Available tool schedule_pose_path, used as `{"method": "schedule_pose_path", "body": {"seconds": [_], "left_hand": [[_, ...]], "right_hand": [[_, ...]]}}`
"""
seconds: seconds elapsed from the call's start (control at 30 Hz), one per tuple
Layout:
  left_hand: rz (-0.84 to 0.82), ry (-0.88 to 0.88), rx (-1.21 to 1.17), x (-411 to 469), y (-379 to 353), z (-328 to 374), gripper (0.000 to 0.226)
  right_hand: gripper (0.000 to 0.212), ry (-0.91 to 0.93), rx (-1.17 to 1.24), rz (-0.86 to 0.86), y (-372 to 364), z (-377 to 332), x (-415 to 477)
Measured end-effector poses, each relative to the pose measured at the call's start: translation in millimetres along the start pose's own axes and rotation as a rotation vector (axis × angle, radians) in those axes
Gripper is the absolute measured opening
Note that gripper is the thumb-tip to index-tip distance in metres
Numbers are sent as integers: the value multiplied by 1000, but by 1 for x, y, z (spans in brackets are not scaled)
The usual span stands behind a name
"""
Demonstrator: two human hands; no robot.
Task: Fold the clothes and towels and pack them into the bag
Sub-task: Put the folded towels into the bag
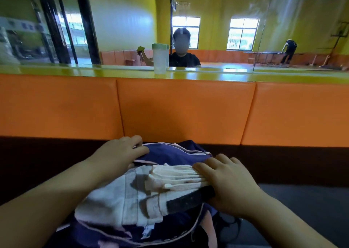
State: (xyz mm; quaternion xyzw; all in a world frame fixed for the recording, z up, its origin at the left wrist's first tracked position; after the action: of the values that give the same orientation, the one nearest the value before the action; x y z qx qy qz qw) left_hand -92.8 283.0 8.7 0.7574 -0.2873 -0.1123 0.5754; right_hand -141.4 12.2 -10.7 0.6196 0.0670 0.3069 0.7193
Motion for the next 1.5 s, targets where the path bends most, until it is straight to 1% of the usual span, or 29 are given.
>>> {"method": "schedule_pose_path", "body": {"seconds": [0.1, 0.17, 0.23, 0.33, 0.4, 0.5, 0.6, 0.67, 0.77, 0.87, 0.93, 1.03, 1.13, 1.2, 1.37, 1.43, 1.5], "left_hand": [[-2, -11, -50, 14, 4, -1, 39], [-46, 7, -80, 23, 9, 0, 30], [-26, 36, -138, 30, 15, 1, 23], [38, 99, -220, 35, 20, -4, 15], [49, 119, -280, 36, 23, -7, 15], [24, 127, -330, 38, 29, -10, 14], [12, 127, -375, 40, 36, -10, 13], [-2, 128, -376, 40, 38, -9, 13], [-18, 132, -380, 38, 38, -11, 13], [-14, 129, -390, 39, 38, -13, 15], [-24, 122, -400, 41, 39, -13, 14], [-50, 124, -441, 44, 41, -12, 13], [-75, 127, -471, 46, 44, -11, 14], [-89, 127, -472, 46, 46, -12, 14], [-128, 112, -410, 46, 51, -12, 12], [-132, 96, -398, 44, 53, -12, 11], [-117, 96, -396, 41, 54, -14, 11]], "right_hand": [[75, 18, -16, -18, -5, -11, 8], [77, 13, -7, -33, -5, -13, 13], [71, 6, 30, -50, -1, -12, 17], [64, -11, 136, -120, 10, -10, 21], [67, -1, 163, -146, 13, -13, 23], [69, 58, 148, -155, 9, -31, 31], [65, 71, 166, -177, 1, -49, 40], [62, 58, 161, -149, 8, -52, 46], [59, 1, 144, -140, 29, -36, 46], [65, -47, 118, -156, 45, -10, 31], [70, -48, 125, -177, 49, 0, 17], [68, -8, 176, -157, 43, 3, 4], [64, 95, 205, -112, 30, -4, 3], [64, 166, 222, -88, 23, -13, 9], [63, 315, 298, 38, 7, -53, 34], [62, 317, 263, 37, -10, -64, 44], [65, 241, 257, 7, -27, -65, 51]]}}
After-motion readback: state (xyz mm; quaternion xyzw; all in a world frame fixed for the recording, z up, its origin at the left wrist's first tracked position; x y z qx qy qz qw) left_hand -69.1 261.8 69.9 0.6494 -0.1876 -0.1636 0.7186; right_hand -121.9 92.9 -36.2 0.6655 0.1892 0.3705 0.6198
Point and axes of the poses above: each hand's wrist, its own x-axis towards the middle knuckle, its own y-axis out of the back of the hand, z = x × y, the point moved 2 cm from there along x, towards the middle knuckle, and after that the axes turned 3 degrees about -z, right-handed, at the moved point
